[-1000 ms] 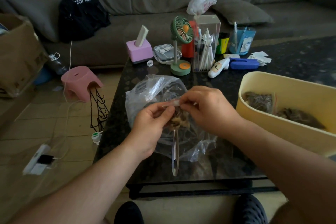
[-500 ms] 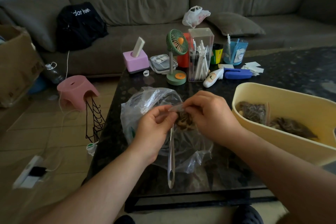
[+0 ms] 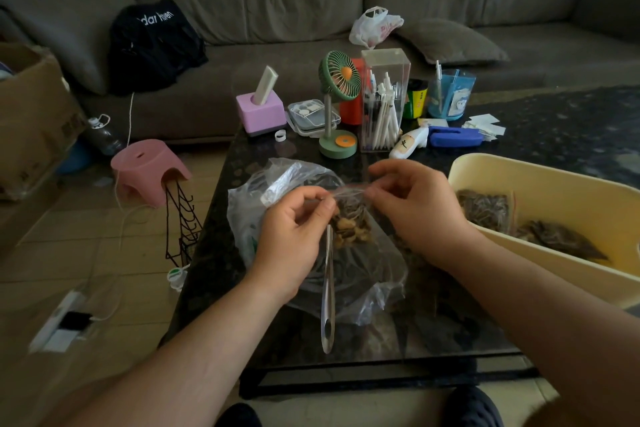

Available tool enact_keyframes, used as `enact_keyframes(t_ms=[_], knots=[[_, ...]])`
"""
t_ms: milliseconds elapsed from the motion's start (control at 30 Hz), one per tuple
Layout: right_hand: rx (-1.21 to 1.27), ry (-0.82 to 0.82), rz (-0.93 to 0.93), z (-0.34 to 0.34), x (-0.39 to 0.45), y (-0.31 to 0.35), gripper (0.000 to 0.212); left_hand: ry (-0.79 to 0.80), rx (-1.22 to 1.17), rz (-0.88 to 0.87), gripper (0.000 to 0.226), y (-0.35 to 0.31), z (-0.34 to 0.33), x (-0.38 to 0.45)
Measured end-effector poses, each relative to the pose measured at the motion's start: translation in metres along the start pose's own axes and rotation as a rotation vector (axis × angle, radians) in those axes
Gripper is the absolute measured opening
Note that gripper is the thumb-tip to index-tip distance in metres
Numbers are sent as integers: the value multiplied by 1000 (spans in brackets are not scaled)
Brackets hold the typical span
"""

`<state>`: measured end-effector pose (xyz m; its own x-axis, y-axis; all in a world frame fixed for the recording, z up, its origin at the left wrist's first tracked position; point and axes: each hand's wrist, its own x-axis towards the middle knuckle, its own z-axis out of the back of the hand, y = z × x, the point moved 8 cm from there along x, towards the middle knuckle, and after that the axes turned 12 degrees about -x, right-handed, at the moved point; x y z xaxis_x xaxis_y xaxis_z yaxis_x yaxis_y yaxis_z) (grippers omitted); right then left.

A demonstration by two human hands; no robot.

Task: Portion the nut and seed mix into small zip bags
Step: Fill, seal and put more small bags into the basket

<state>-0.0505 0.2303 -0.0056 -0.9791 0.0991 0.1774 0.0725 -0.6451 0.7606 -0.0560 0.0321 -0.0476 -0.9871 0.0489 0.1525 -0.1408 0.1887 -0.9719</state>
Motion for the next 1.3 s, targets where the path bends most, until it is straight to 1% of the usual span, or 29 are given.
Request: enact_keyframes(t_ms=[67, 100, 133, 267, 400, 467, 567, 667, 733, 933, 1100, 1300], knots=[[119, 57, -90, -9, -4, -6, 15, -23, -16, 11, 10, 0, 2, -1], [143, 77, -109, -13, -7, -6, 7, -32, -27, 23, 9, 0, 3, -2], [154, 82, -111, -14, -9, -6, 5, -37, -37, 36, 9, 1, 3, -2], [168, 82, -99, -17, -10, -5, 10, -48, -28, 60, 11, 1, 5, -2], [58, 90, -73, -15, -9, -3, 12, -49, -19, 52, 10, 1, 7, -2], [41, 104, -60, -15, -9, 0, 11, -41, -11, 48, 10, 1, 5, -2], [75, 118, -59, -18, -10, 1, 10, -47, 21, 21, 12, 0, 5, -2], [135, 157, -45, -24, -11, 3, 6, -76, 9, 38, 13, 2, 8, 0], [126, 172, -25, -26, -12, 6, 7, -85, 9, 46, 12, 2, 9, 0], [50, 160, -8, -27, -10, 8, 8, -47, 2, 53, 11, 2, 5, -3], [54, 179, 15, -28, -11, 12, 9, 7, -19, 43, 10, 0, -1, -5], [48, 192, 38, -29, -12, 12, 7, -15, -12, 26, 10, -1, 1, -3]])
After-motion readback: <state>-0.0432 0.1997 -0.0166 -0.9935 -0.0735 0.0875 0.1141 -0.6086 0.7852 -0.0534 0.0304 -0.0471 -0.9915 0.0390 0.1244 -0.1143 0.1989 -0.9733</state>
